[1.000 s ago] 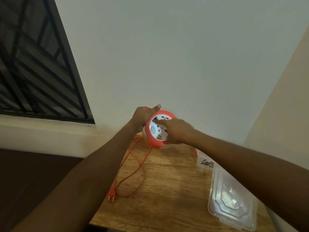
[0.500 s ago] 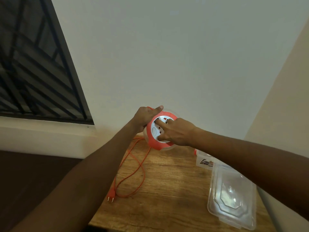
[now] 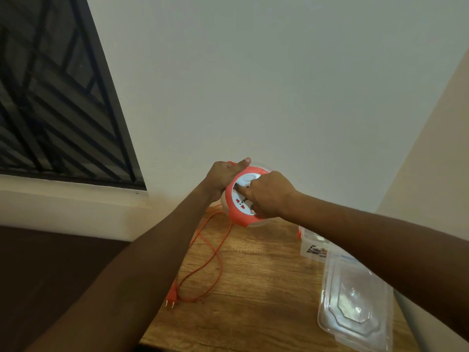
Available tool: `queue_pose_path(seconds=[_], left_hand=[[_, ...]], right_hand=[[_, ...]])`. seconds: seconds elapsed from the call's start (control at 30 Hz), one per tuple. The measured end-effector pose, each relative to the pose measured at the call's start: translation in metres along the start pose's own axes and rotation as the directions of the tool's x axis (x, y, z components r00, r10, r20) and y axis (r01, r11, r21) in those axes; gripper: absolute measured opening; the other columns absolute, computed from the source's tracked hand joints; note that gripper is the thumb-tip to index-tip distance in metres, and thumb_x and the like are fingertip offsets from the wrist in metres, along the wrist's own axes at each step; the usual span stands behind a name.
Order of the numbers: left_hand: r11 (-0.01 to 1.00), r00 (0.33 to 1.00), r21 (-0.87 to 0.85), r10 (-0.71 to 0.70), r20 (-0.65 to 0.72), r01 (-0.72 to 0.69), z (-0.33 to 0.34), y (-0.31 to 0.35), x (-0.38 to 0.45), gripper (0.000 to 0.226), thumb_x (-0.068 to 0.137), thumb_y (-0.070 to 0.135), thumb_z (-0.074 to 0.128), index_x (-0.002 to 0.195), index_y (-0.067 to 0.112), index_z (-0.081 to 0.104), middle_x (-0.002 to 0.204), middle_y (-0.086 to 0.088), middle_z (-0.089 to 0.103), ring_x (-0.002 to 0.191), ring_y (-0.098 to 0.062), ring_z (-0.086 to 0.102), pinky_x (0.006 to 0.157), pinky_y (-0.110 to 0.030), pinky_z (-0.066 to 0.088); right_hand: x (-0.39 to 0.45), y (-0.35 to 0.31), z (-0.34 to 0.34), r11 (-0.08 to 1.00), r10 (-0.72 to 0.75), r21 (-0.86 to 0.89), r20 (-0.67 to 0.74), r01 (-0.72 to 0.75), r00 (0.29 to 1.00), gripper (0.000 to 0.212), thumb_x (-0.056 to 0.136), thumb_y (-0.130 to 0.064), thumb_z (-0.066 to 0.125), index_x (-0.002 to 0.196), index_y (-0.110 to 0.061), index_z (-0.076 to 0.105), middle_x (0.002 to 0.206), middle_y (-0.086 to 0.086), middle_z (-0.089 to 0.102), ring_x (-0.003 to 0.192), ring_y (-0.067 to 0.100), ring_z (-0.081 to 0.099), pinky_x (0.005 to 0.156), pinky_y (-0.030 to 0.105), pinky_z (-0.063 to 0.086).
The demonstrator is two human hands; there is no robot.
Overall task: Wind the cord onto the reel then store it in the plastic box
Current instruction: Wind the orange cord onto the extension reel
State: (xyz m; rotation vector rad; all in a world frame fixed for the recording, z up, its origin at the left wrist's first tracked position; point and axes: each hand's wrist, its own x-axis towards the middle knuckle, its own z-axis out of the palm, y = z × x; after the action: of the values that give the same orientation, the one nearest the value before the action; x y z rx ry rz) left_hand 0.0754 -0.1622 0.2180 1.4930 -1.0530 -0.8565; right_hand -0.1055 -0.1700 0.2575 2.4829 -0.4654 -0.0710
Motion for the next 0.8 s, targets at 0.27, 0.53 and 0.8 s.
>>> queue_pose_path(seconds=[0.27,0.53,0.8], left_hand=[[0.991,0.991,0.128,0.066,-0.117,-0.051,0.005,0.000,0.002,0.060,0.092,0.053,0.071,0.094,-0.006,0.074,0.087,-0.021,0.078,0.069,-0.029,0.077,0.069,-0.035,0.062],[0.986,0.989,0.164,0.058,-0.133,-0.036,0.005,-0.003,0.001,0.068,0.089,0.055,0.073,0.097,-0.013,0.071,0.090,-0.024,0.078,0.063,-0.022,0.072,0.056,-0.022,0.057],[0.993,0.985,0.120,0.006,-0.174,0.015,0.003,0.002,-0.002,0.047,0.090,0.057,0.071,0.088,0.011,0.078,0.072,0.003,0.080,0.061,-0.016,0.077,0.053,-0.023,0.058]], right_hand=[[0.016,-0.020,0.012,0.425,0.484,0.746,0.291,-0.512,0.825,0.052,0.087,-0.039,0.059,0.134,-0.018,0.051,0.115,0.005,0.067,0.093,0.022,0.066,0.079,0.032,0.054],[0.005,-0.027,0.005,-0.150,0.406,0.836,0.539,-0.528,0.738,0.076,0.086,-0.007,0.064,0.151,-0.019,0.027,0.079,0.014,0.068,0.040,0.014,0.061,0.041,0.025,0.051],[0.006,-0.042,-0.023,-0.819,0.232,0.514,0.705,-0.257,0.670,0.064,0.092,-0.001,0.052,0.147,-0.017,0.024,0.080,0.014,0.065,0.060,0.020,0.072,0.058,0.034,0.060]])
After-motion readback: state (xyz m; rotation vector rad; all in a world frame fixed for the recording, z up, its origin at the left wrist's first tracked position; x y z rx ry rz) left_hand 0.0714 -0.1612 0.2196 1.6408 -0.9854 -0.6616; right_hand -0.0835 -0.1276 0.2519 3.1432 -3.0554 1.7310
